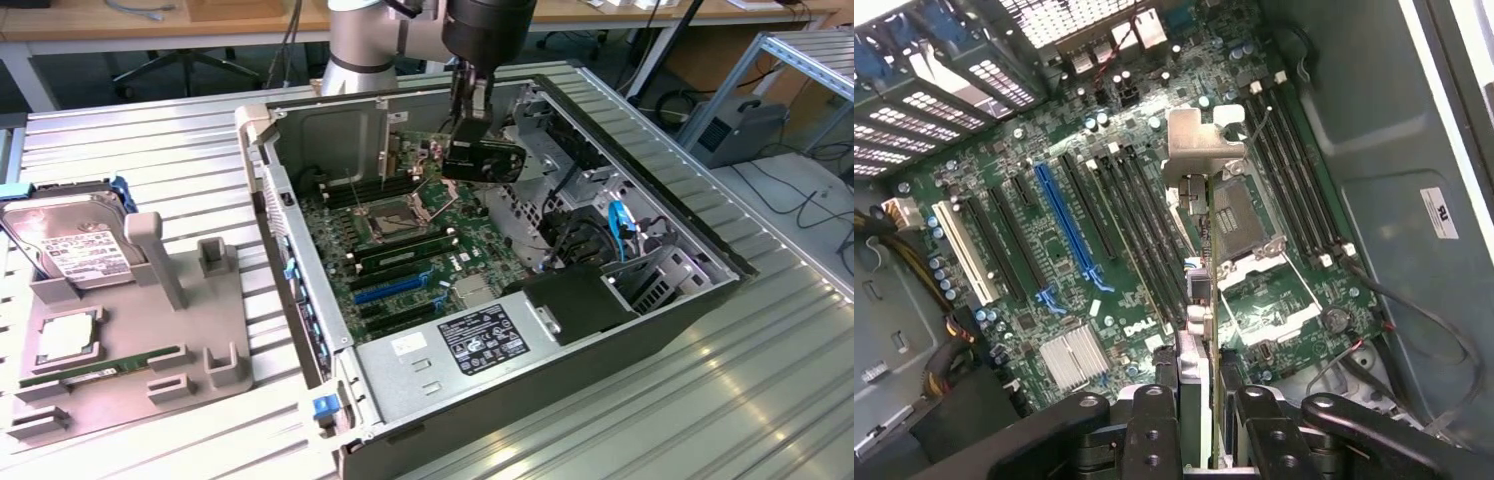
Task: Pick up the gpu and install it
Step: 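Insert the gpu into the slot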
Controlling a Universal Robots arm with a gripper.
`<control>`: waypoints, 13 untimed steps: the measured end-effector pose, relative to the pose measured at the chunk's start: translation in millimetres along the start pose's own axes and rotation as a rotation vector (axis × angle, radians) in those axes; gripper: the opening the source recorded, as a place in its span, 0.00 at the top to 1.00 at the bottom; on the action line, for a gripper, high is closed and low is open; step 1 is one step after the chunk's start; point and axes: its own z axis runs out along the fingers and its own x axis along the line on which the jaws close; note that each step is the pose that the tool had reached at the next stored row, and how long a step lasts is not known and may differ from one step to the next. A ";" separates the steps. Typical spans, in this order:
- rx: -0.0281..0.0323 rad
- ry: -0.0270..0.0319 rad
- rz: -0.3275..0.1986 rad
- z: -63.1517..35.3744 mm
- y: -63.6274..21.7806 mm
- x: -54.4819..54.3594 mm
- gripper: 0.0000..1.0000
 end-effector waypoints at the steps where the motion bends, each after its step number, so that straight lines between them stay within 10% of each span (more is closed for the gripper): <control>1: -0.0002 -0.0001 -0.007 0.0 0.0 0.0 0.73; 13: -0.0024 -0.0022 -0.098 0.3 0.0 0.0 0.73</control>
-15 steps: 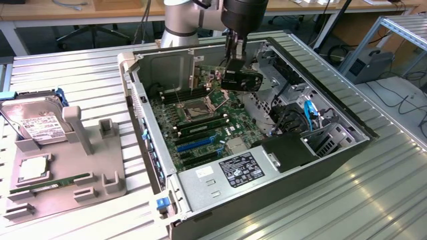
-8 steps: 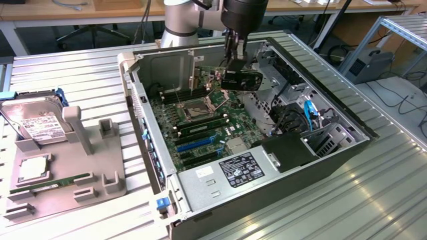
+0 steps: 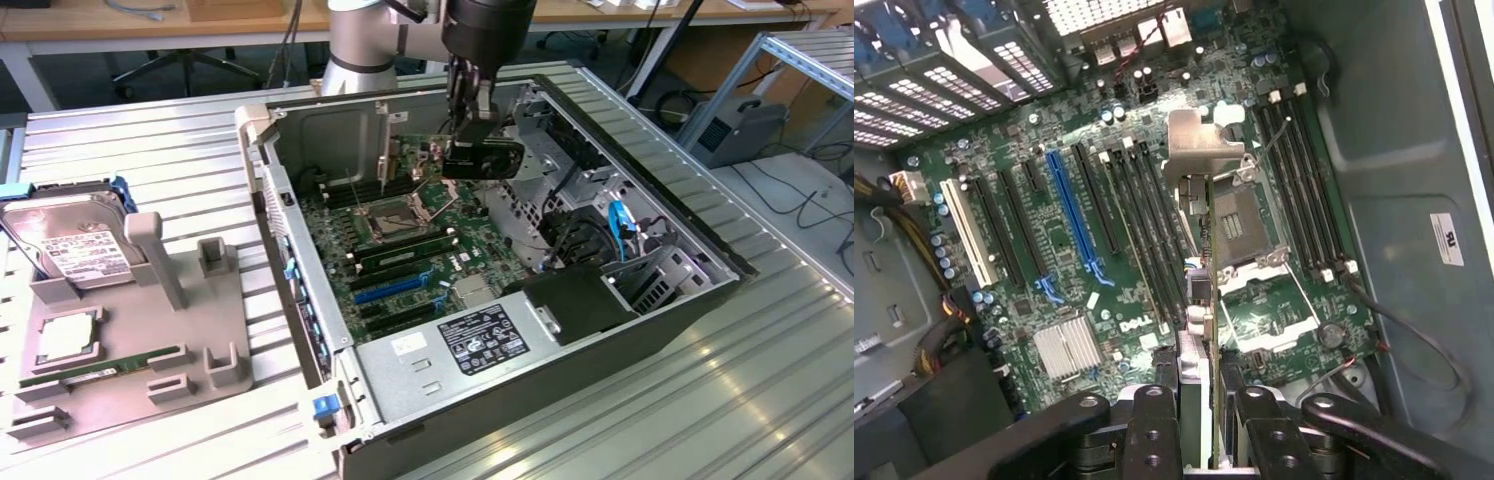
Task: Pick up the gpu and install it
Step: 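Insert the gpu into the slot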
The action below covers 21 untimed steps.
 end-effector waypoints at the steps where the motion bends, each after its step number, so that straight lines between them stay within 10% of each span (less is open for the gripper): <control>1: -0.0002 -0.0002 -0.007 0.0 0.0 0.0 0.73; 21: -0.0038 -0.0037 -0.159 0.5 0.0 0.0 0.73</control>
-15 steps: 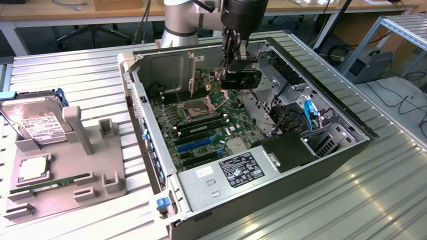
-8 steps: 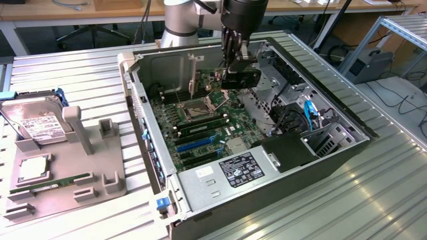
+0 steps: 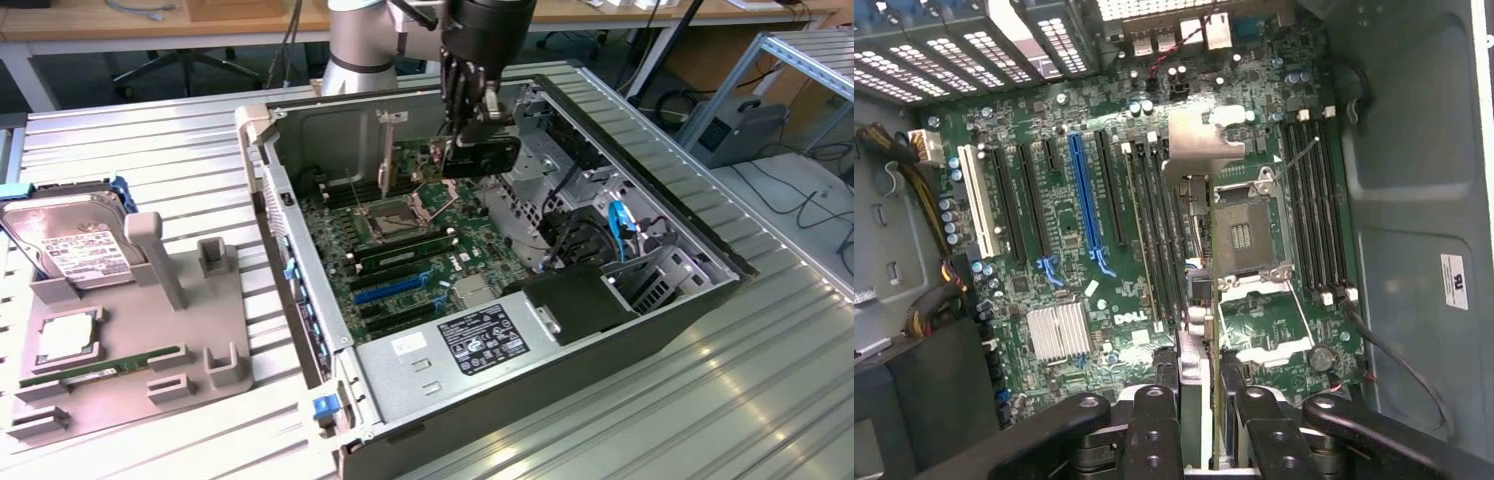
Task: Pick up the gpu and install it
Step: 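Insert the gpu into the slot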
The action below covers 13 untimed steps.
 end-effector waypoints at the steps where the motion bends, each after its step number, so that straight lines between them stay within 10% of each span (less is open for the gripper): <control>1: -0.0002 -0.0002 -0.008 0.0 0.0 0.0 0.73; 13: -0.0031 -0.0031 -0.129 0.4 0.0 0.0 0.73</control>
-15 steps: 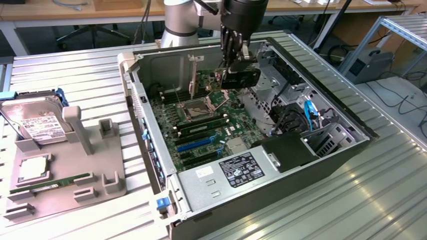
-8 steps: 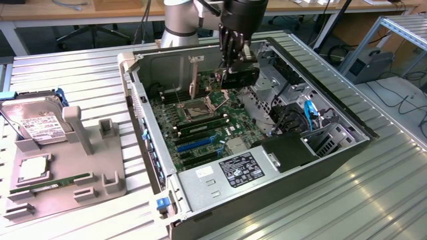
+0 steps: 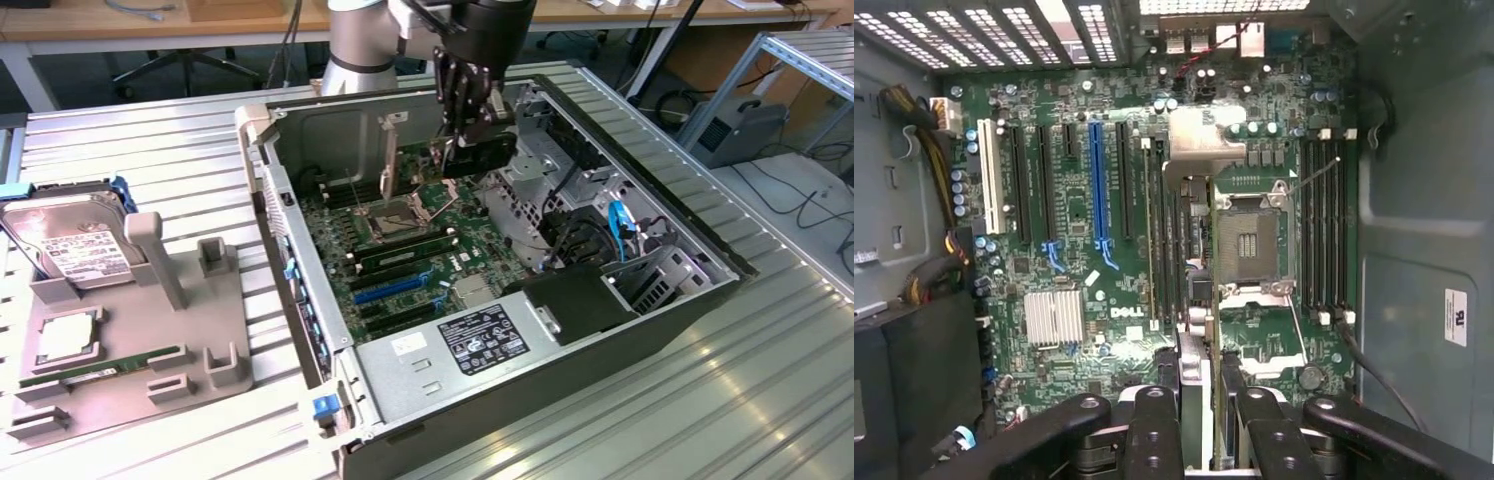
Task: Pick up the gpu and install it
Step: 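Insert the gpu into the slot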
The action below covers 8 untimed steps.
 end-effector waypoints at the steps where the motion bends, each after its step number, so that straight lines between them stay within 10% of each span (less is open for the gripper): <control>1: -0.0002 -0.0002 -0.007 0.0 0.0 0.0 0.73; 8: -0.0019 -0.0017 -0.075 0.3 -0.1 0.0 0.73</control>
